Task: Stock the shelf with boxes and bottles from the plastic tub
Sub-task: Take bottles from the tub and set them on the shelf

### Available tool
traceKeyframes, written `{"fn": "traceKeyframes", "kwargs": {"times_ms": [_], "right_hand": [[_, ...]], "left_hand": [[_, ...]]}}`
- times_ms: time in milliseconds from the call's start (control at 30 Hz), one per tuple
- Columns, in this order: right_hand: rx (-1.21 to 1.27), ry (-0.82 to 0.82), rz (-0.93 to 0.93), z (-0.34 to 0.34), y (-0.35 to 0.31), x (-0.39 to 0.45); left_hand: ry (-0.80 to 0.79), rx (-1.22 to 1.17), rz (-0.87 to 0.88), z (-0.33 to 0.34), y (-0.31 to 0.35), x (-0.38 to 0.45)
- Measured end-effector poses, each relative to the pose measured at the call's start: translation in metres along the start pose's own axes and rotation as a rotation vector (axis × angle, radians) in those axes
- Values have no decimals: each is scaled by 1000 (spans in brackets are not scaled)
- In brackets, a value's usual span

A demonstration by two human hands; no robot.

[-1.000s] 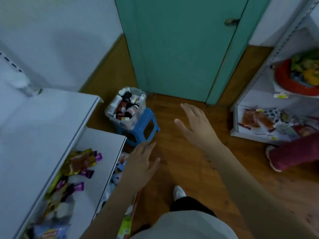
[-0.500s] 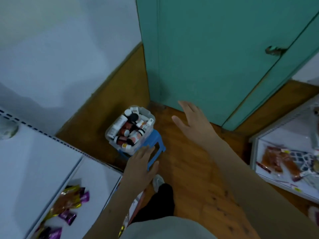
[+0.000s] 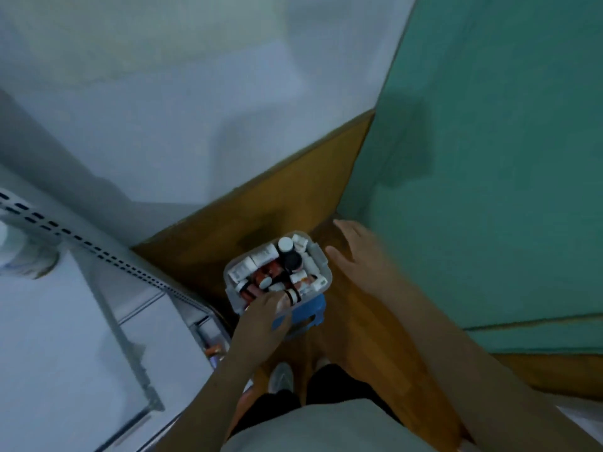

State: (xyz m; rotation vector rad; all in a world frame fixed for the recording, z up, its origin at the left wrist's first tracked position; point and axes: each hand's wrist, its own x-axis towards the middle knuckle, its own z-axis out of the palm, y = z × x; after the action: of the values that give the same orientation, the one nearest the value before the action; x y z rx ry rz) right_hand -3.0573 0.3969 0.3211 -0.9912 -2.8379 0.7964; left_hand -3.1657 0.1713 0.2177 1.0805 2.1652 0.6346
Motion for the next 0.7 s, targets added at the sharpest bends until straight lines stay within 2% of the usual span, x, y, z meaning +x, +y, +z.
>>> {"fn": "traceKeyframes", "kwargs": {"times_ms": [267,400,533,700], "right_hand": [[-106,-440,-251,86,27,129],[-232,-574,-379,144,41,179],[-299,-594,-450,205,53,216],[-362,-528,-523,264,72,234]], "left_hand": [[55,-136,-413,25,-35,34],[86,-151,-581,50,-49,55],[62,-181,-671,72,-56,83],[15,-96,-642,116,-83,118]]}}
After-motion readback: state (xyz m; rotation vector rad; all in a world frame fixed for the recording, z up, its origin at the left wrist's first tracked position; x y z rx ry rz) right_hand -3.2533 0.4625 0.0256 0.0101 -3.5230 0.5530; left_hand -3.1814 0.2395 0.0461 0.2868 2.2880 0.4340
